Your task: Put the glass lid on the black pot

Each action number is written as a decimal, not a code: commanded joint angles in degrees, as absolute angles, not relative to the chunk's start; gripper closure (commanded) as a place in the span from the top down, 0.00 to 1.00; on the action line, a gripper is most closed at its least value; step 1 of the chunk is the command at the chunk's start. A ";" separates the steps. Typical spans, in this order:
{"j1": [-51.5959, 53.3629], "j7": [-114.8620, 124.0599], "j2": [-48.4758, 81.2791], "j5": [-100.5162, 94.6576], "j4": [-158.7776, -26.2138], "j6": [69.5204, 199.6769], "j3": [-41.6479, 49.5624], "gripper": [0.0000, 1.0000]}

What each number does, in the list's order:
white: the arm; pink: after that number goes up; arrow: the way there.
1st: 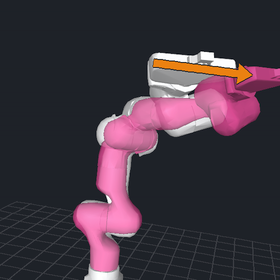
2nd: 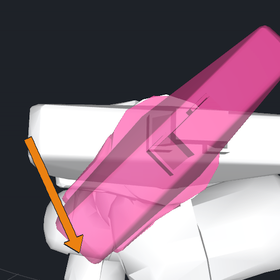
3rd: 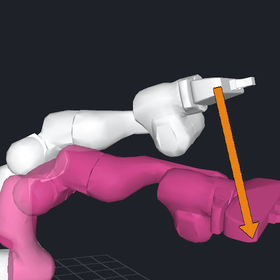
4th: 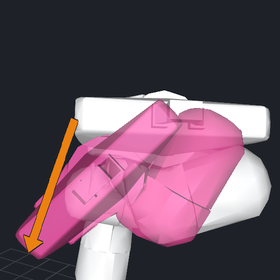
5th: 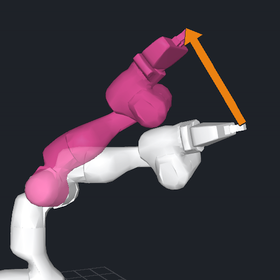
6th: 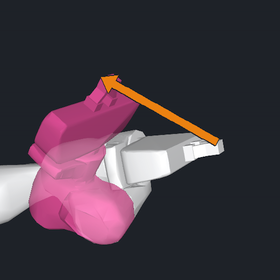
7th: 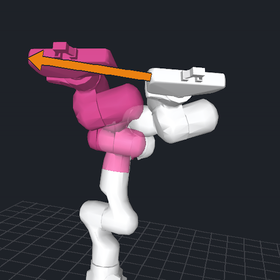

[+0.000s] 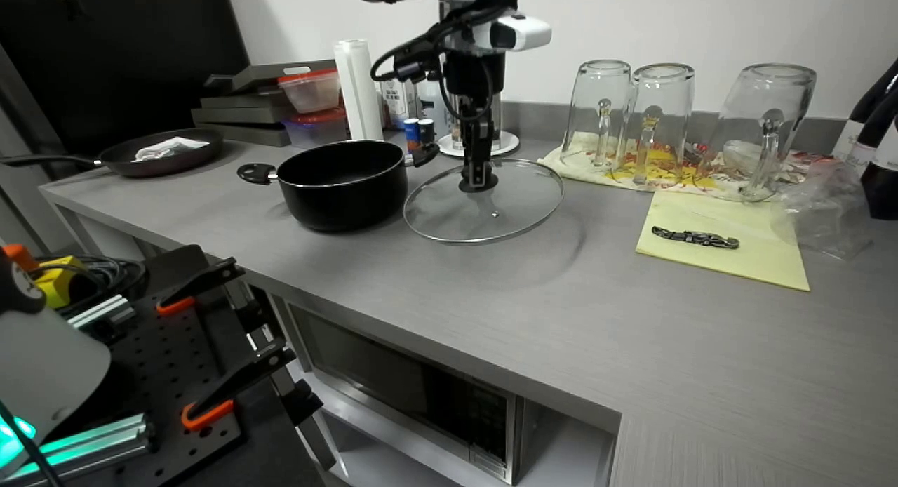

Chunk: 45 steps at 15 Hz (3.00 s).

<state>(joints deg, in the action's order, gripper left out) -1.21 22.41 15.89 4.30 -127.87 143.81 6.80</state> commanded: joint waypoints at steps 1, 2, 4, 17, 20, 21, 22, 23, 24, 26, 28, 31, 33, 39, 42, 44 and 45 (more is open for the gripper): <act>0.42 21.93 7.67 1.00 -131.76 141.78 6.28 0.25; 0.63 21.10 6.31 1.00 -132.12 140.90 5.44 0.25; 1.17 19.91 3.99 1.40 -132.47 139.03 3.73 0.25; 7.87 14.89 2.34 2.21 -128.89 127.96 -7.16 0.25; 9.32 15.72 4.09 1.14 -128.07 128.67 -8.60 0.25; 9.73 15.87 4.75 1.02 -127.76 128.85 -8.94 0.25; 10.13 16.20 5.40 0.49 -127.54 129.14 -9.18 0.25; 10.46 16.37 6.13 0.19 -127.25 129.29 -9.36 0.25; 10.79 16.46 7.05 -0.07 -126.86 129.35 -9.51 0.25; 11.43 16.68 8.65 -0.71 -126.16 129.60 -9.72 0.25; 12.16 16.97 10.15 -1.62 -125.61 130.16 -9.75 0.25; 13.31 17.44 12.34 -3.06 -124.45 130.55 -9.73 0.25; 14.14 17.68 13.36 -4.01 -123.82 130.76 -9.71 0.25; 16.51 18.73 15.20 -6.87 -122.52 130.96 -9.58 0.25; 17.08 18.64 15.82 -7.58 -122.27 130.99 -9.52 0.25; 17.30 18.58 15.98 -7.86 -122.44 131.12 -9.51 0.25; 17.36 18.50 15.97 -7.89 -122.61 131.18 -9.53 0.25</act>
<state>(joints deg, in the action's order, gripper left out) 16.57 17.04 15.82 -6.22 -123.72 131.45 -9.68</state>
